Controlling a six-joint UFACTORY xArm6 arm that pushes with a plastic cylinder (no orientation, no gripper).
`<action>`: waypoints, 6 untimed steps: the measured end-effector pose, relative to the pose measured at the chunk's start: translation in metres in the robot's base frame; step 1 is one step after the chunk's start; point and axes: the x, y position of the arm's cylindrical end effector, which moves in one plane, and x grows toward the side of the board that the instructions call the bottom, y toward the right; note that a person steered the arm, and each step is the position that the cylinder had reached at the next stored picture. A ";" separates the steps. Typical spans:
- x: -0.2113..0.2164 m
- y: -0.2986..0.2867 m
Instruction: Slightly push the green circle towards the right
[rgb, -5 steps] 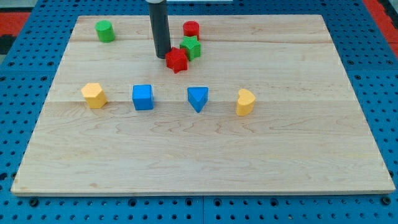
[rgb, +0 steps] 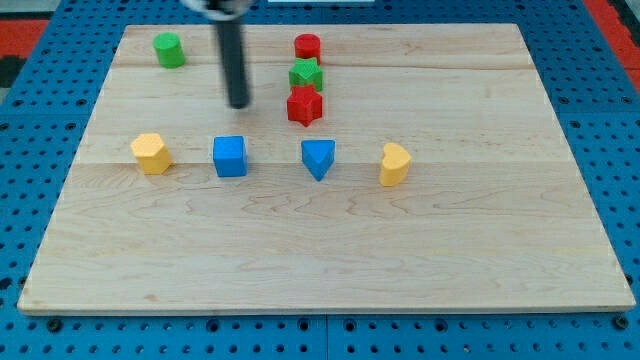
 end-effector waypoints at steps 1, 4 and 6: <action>-0.035 -0.064; -0.108 -0.094; -0.134 0.001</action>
